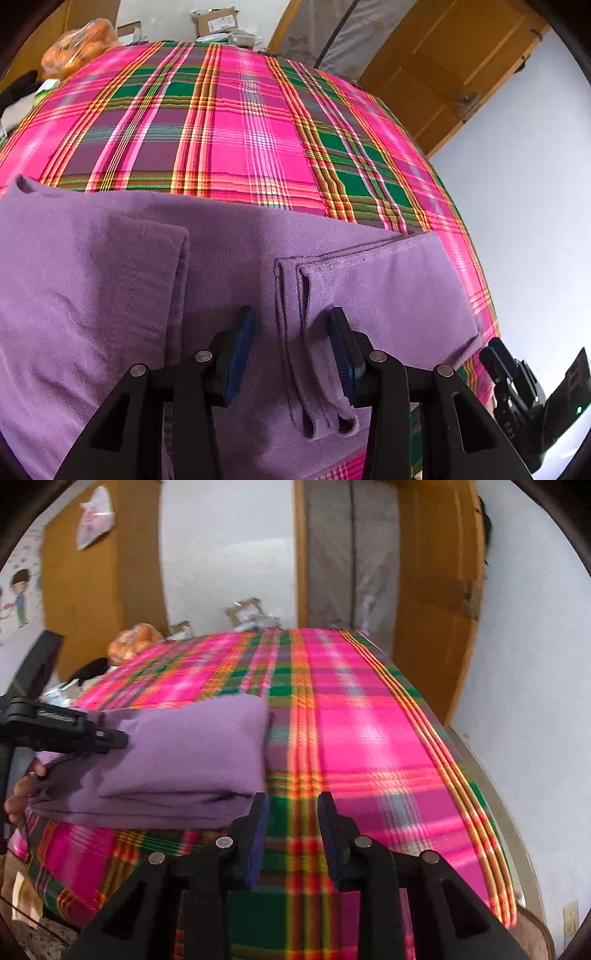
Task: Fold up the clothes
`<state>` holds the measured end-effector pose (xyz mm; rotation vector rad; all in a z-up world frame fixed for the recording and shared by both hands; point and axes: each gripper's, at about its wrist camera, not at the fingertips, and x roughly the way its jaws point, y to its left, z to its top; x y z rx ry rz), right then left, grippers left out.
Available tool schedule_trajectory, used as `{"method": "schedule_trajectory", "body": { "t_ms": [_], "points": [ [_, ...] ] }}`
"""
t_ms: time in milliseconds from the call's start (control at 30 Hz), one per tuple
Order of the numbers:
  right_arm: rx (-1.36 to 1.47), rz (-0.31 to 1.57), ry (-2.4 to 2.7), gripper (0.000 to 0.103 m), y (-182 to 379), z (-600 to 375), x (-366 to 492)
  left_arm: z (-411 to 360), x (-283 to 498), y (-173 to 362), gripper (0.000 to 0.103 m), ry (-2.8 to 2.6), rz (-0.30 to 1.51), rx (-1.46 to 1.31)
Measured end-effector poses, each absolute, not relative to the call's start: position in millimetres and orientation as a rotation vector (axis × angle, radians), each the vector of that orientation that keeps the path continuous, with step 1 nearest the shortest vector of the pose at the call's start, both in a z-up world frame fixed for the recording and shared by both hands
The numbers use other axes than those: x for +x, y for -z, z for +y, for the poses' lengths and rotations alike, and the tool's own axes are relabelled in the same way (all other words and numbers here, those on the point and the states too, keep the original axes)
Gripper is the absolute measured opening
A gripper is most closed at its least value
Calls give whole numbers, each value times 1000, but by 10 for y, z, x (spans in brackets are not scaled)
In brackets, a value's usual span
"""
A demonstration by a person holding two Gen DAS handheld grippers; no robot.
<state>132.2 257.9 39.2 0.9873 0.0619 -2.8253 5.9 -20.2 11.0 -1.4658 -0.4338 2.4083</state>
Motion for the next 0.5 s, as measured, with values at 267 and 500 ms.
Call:
{"method": "schedule_trajectory", "body": {
  "t_ms": [267, 500],
  "points": [
    [925, 331, 2650, 35, -384, 2267, 1133, -183, 51, -108, 43, -2412, -421, -1468],
    [1010, 419, 2360, 38, -381, 2206, 1036, -192, 60, -105, 43, -2410, -422, -1462]
  ]
}}
